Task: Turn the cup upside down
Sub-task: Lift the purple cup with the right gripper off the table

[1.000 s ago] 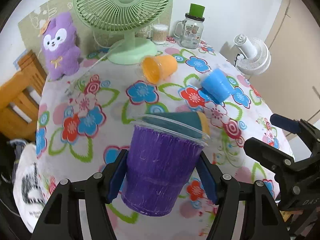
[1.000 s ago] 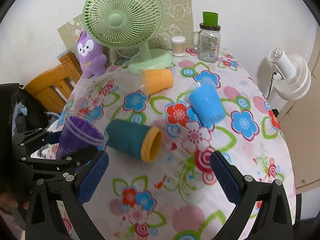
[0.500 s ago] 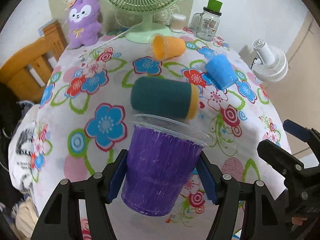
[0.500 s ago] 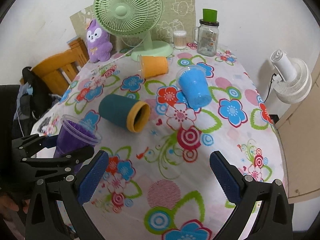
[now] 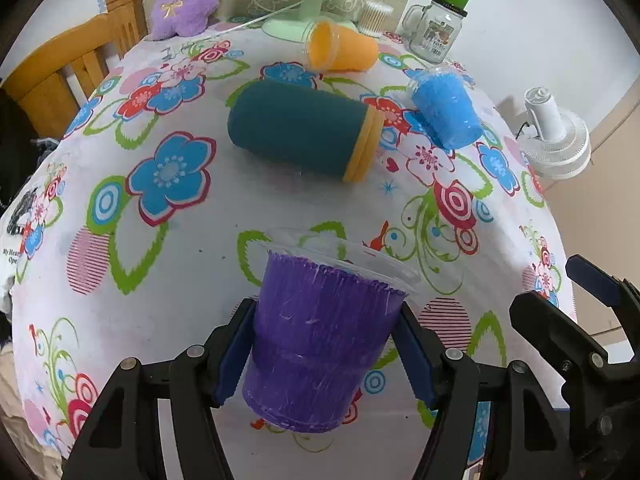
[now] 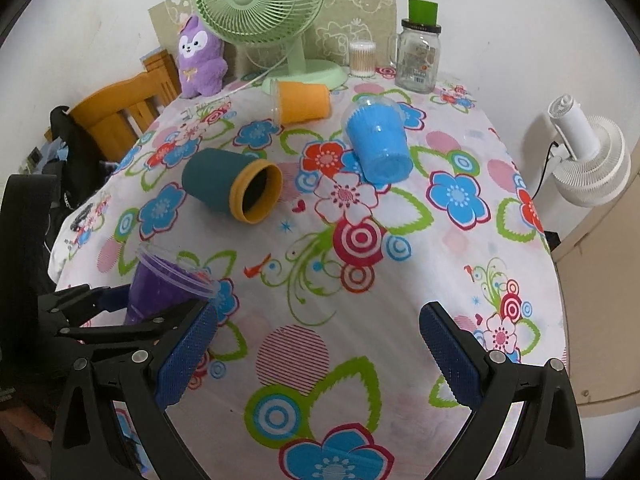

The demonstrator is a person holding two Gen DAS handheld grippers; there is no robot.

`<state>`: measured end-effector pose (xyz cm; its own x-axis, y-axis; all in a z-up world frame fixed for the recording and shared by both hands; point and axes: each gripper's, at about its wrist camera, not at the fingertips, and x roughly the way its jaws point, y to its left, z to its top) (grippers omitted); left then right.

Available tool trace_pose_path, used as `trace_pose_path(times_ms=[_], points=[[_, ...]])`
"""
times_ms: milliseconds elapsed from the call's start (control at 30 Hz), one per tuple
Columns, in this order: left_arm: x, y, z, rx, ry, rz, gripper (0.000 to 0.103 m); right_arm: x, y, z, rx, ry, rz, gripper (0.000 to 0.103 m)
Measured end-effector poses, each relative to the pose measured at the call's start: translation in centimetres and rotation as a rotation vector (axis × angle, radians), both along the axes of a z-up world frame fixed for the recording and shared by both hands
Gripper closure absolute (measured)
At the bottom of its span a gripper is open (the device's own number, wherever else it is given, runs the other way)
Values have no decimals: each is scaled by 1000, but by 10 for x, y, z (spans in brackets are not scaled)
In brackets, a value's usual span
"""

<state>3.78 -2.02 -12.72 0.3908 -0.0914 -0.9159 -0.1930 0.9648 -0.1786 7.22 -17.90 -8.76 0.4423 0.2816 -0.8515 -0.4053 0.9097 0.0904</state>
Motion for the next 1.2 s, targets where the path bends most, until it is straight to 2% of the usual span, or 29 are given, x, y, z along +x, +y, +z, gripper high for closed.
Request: trace_pose_path(times_ms=[400,500,633,800,967,1200], points=[[1,-1,-14,-24,13,54,36,11,-3,-21,-11,59,-6,1],[1,0,-16,-33,9,59,34,13,-4,-24,-11,67,-7,1],[0,0,-11,-42,-9,62,23,15,-6,-20,-4,65,-14,1],[-5,6,5,-79,-49,55,15,13,-12,-8,12,63,-36,1],[-11,11,22,-69,-54,8,13,5,-12,5,44,52,-58,1],[-26,26,29,-8,-50,-142,13,-19,-2,7,64,22,-141,1]])
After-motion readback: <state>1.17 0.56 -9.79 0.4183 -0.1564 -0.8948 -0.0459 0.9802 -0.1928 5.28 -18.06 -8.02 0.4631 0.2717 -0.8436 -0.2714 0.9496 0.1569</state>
